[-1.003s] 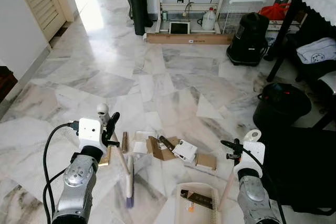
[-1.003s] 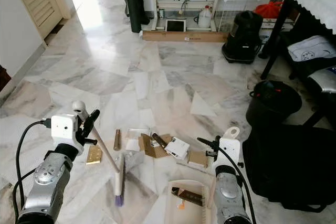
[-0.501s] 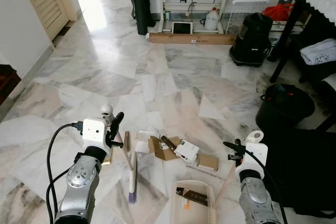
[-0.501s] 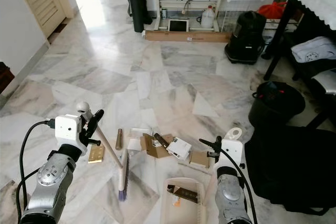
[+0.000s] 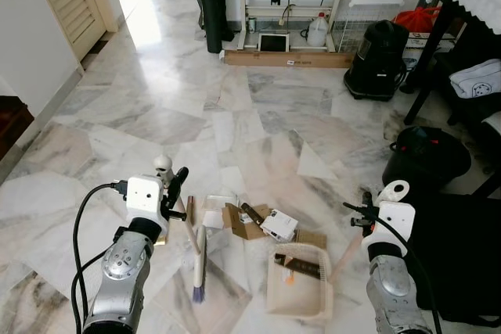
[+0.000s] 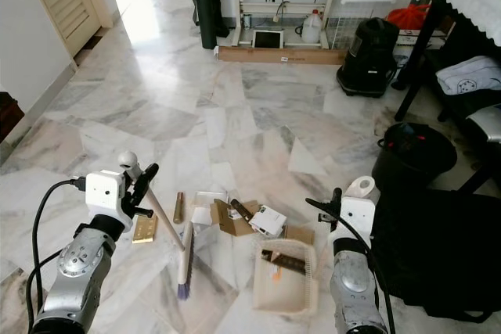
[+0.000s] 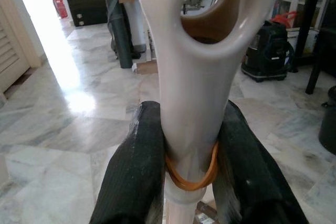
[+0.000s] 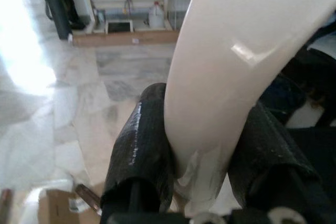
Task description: Sweep floor
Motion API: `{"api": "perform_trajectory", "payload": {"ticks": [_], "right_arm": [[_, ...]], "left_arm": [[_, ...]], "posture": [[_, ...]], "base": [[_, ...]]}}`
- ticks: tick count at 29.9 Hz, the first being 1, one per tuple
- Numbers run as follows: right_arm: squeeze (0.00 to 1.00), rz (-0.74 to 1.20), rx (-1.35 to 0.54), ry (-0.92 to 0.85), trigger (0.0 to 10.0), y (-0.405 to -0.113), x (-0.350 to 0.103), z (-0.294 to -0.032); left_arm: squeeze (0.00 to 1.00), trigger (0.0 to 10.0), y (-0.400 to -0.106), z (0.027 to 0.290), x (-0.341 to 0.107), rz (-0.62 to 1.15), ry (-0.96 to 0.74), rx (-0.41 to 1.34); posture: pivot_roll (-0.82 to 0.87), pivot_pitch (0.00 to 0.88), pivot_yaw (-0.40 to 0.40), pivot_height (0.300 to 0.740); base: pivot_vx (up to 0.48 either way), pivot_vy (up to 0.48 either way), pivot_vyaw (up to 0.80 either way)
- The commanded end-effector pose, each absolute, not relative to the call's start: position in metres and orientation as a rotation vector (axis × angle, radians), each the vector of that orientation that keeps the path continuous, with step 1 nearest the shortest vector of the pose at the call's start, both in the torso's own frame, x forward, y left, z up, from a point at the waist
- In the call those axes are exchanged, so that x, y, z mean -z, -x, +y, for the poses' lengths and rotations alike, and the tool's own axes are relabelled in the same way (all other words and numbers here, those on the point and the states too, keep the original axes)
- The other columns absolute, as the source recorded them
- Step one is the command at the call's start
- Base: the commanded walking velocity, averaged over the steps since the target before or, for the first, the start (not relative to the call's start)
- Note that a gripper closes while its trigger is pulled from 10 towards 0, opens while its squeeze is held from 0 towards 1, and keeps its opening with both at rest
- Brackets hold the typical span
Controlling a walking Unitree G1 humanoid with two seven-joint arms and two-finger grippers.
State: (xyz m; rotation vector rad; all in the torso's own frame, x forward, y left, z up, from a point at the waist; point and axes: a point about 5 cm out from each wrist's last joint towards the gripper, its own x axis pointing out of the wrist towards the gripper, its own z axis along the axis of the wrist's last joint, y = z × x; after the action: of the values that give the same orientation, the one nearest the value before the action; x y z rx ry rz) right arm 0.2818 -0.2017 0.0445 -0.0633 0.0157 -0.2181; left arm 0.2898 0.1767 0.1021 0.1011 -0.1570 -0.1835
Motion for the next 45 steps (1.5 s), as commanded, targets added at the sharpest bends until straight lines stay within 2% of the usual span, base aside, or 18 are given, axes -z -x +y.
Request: {"api": "perform_trajectory", "payload": {"ticks": [1,11,17,45], "right_arm": [[0.0,-0.016,0.208,0.032,10.0,-0.283,-0.051,-0.197],[0.0,-0.061,0.247,-0.062,10.0,-0.29,-0.069,-0.193],[0.0,-0.096,0.201,-0.071,10.0,-0.294,-0.08,-0.183],[0.0,-0.059,0.178,-0.101,10.0,-0.295,-0.088,-0.177]], "left_arm": [[0.0,10.0,-0.29,0.172,-0.116,-0.234,-0.131,0.202],[0.0,10.0,-0.297,0.172,-0.125,-0.27,-0.17,0.198],[0.0,10.0,-0.304,0.172,-0.134,-0.292,-0.166,0.188],[0.0,10.0,-0.302,0.167,-0.133,-0.285,-0.153,0.175]], "posture": [[0.03,0.0,0.044,0.74],[0.03,0.0,0.057,0.74],[0.03,0.0,0.063,0.74],[0.04,0.042,0.051,0.74]], "base": [[0.0,0.0,0.0],[0.0,0.0,0.0],[0.0,0.0,0.15],[0.0,0.0,0.8]]}}
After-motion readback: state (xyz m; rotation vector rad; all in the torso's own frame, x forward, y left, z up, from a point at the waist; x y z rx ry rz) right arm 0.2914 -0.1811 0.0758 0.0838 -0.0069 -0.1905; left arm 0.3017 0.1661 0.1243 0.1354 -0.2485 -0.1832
